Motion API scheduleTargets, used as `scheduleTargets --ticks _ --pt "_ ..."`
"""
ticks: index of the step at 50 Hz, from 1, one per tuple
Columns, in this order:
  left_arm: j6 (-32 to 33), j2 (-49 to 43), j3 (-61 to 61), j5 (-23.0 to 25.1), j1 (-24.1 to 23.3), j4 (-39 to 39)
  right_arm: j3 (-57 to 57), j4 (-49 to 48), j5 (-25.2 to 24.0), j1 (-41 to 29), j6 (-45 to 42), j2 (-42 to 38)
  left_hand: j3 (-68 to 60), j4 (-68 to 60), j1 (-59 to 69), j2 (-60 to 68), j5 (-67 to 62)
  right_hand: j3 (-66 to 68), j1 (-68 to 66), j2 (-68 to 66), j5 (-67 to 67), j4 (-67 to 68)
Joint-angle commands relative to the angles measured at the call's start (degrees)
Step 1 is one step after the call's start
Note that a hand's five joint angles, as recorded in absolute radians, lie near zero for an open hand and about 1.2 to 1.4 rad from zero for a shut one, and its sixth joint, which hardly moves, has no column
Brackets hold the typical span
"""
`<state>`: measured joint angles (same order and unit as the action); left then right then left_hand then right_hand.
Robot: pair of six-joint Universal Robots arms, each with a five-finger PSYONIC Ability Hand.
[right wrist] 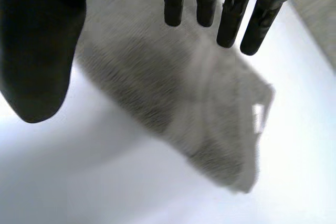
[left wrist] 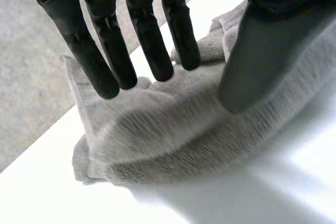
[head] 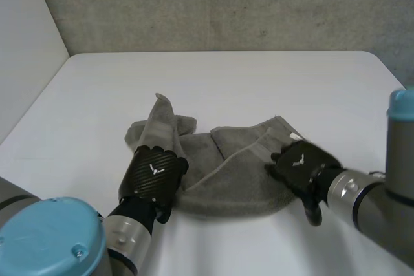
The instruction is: Fold the towel.
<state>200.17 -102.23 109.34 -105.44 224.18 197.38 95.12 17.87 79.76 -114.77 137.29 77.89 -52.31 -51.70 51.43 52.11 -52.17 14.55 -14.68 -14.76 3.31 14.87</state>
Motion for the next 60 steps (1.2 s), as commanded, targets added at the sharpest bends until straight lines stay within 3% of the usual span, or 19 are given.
scheduleTargets --ticks 1,5,13,17,19,22,38,43,60 --pt "0.3 6.2 -4.9 0.0 0.4 -4.1 -7.7 0.2 -1.5 0.1 6.7 1.6 19.5 18.9 -18.6 -19.3 29.4 -4.6 4.7 4.8 -3.3 -4.9" --pt "0.5 6.9 -8.4 0.1 1.9 -4.3 -9.6 0.1 -2.7 0.1 8.5 1.0 26.6 26.0 -25.7 -26.4 36.5 -4.6 4.7 4.8 -3.3 -4.9" --pt "1.0 2.0 -14.8 0.4 6.8 -3.8 -17.5 -2.9 -4.3 -0.8 8.6 -11.8 29.1 28.5 -28.3 -28.9 39.0 -4.6 4.7 4.8 -3.3 -4.9" --pt "3.0 -4.9 -20.9 3.8 9.5 -5.5 -22.5 -2.9 -4.4 -0.8 8.2 -17.3 29.0 28.4 -28.1 -28.8 38.8 -4.6 4.7 4.8 -3.3 -4.9" --pt "6.2 -10.7 -26.4 10.1 12.0 -9.0 -25.8 -2.6 -4.2 -0.8 8.2 -20.5 28.1 27.5 -27.3 -27.9 38.0 -4.0 4.1 4.2 -2.7 -4.3" --pt "8.4 -15.9 -32.0 13.8 14.2 -11.7 -31.0 -2.6 -3.6 -0.6 8.2 -25.6 28.0 27.4 -27.1 -27.8 37.8 -0.1 0.2 0.3 1.1 -0.4" --pt "12.3 -29.2 -48.8 18.2 16.9 -24.9 -39.0 -3.0 -3.4 0.2 3.6 -36.6 27.1 26.5 -26.2 -26.9 37.0 1.6 -1.5 -1.4 2.8 1.3" --pt "15.9 -29.0 -48.4 18.3 17.6 -26.1 -39.1 -3.0 -3.7 1.5 2.3 -37.3 27.3 26.7 -26.4 -27.1 37.2 1.6 -1.5 -1.4 2.8 1.3" --pt "16.0 -18.2 -41.2 18.4 19.9 -24.6 -39.9 -3.2 -4.4 3.9 1.4 -38.3 28.1 27.5 -27.3 -27.9 38.0 7.3 -7.2 -7.1 8.5 7.0"
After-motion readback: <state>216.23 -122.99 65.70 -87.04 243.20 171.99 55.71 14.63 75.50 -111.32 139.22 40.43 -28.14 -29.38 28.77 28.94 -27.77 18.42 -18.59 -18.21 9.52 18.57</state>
